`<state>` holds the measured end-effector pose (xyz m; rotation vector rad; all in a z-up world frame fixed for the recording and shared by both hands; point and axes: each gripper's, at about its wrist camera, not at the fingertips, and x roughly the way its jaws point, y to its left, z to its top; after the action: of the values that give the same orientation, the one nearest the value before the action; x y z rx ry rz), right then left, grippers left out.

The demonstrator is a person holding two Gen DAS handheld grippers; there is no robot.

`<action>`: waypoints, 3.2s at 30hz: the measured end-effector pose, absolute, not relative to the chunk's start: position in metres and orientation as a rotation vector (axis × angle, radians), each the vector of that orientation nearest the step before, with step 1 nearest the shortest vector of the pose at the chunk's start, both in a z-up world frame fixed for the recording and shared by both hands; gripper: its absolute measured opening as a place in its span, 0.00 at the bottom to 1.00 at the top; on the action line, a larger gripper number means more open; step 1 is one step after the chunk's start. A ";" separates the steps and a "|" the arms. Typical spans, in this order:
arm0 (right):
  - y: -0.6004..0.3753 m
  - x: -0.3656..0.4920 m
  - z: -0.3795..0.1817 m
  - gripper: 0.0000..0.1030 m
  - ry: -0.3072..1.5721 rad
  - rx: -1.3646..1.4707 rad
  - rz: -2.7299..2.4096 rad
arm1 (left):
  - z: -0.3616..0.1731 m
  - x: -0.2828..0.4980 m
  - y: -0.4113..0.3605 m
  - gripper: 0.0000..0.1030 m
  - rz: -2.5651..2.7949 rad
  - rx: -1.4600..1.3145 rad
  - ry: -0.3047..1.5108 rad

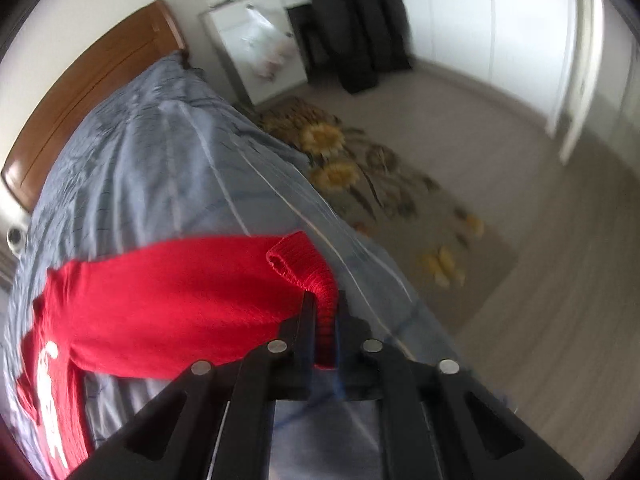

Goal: Fold small clothes

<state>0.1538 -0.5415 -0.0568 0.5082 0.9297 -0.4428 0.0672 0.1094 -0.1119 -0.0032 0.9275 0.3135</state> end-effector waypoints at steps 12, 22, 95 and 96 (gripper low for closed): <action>-0.546 0.138 -0.053 0.38 0.874 0.517 -0.490 | -0.115 0.069 0.110 0.75 0.319 0.000 0.936; -0.496 0.165 -0.020 0.39 0.780 0.448 -0.200 | -0.119 0.071 0.113 0.91 0.321 -0.022 0.959; -0.243 0.023 -0.067 0.56 0.770 0.030 0.007 | -0.089 0.257 0.306 0.06 0.595 -0.043 0.994; -0.243 0.024 -0.067 0.56 0.771 0.030 0.007 | -0.097 0.254 0.307 0.06 0.600 -0.049 1.009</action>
<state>0.0238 -0.2426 -0.0674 0.0301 0.7706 0.0072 0.2541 0.3067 -0.0970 -0.0490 1.0092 0.6000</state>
